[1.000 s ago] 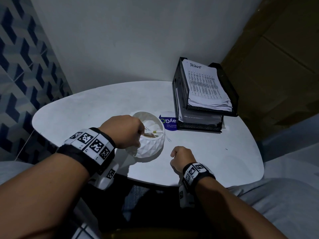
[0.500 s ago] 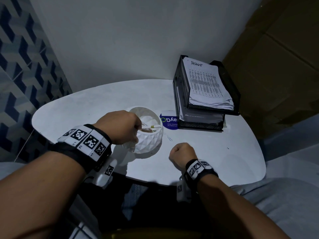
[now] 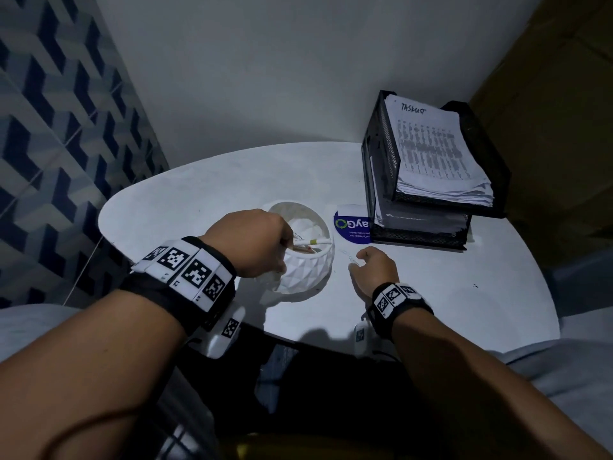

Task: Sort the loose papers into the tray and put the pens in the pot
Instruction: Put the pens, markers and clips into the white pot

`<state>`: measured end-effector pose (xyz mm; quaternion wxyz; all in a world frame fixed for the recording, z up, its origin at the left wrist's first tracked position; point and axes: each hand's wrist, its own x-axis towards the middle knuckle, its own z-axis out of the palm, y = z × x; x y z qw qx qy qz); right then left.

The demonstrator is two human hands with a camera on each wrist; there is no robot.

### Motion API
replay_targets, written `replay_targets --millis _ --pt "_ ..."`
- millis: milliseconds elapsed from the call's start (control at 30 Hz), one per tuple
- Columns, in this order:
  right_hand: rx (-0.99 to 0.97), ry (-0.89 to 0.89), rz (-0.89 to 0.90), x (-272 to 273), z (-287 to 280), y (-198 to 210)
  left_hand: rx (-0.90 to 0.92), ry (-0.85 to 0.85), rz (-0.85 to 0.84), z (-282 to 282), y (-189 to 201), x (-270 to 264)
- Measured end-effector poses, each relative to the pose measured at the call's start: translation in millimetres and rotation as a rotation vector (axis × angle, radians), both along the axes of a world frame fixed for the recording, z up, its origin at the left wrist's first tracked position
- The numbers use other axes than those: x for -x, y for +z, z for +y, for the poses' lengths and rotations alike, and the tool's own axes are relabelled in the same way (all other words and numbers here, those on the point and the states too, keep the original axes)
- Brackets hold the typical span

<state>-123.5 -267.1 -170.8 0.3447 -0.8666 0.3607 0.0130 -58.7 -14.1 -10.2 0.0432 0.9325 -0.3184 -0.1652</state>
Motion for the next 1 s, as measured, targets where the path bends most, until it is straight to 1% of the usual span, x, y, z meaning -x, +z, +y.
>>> replay_targets --millis 33,167,233,367,400,467,500,533,600,667,700,767,867,933,1000 --pt "0.042 0.023 0.009 -2.0 -0.2 -2.1 0.000 -0.001 -0.001 -0.1 -0.9 -0.4" --pt "0.059 0.015 -0.003 -9.8 -0.8 -3.3 0.000 0.002 -0.003 -0.5 -3.5 -3.1" --pt "0.040 0.000 -0.029 -9.0 -2.8 -3.1 -0.003 -0.001 -0.007 -1.3 -4.0 -4.3" --pt "-0.083 -0.055 -0.045 -2.7 -5.0 3.7 -0.008 -0.003 -0.010 -2.6 -3.3 -4.9" --pt "-0.115 -0.061 -0.064 -2.0 -5.0 9.6 -0.008 -0.004 -0.011 -2.8 -3.1 -4.7" --pt "-0.170 -0.013 -0.089 -2.7 -5.6 26.8 -0.008 -0.006 -0.017 -2.9 -2.6 -3.6" --pt "-0.240 -0.027 -0.123 -3.7 -2.2 41.4 -0.012 -0.008 -0.020 -3.0 -2.3 -3.0" --pt "-0.306 -0.055 -0.182 -5.8 1.8 56.1 -0.016 -0.012 -0.024 -3.2 -1.8 -2.2" --pt "-0.434 -0.049 -0.296 -14.2 8.8 81.0 -0.022 -0.024 -0.029 -3.6 -0.9 -0.8" --pt "-0.480 0.028 -0.390 -24.0 24.9 108.2 -0.021 -0.033 -0.023 -3.4 0.3 0.6" --pt "-0.451 0.107 -0.406 -28.3 34.5 119.2 -0.018 -0.037 -0.020 -3.3 1.0 1.0" --pt "-0.335 0.285 -0.385 -32.7 54.3 138.2 -0.014 -0.045 -0.022 -3.2 2.6 1.9" --pt "-0.130 0.493 -0.288 -33.6 76.2 149.1 -0.007 -0.053 -0.042 -3.0 5.7 2.7" --pt "-0.094 0.514 -0.284 -33.1 81.5 150.0 -0.002 -0.052 -0.049 -2.8 7.4 2.6" --pt "-0.130 0.434 -0.375 -34.6 81.3 148.6 0.007 -0.049 -0.051 -0.8 8.3 1.5"
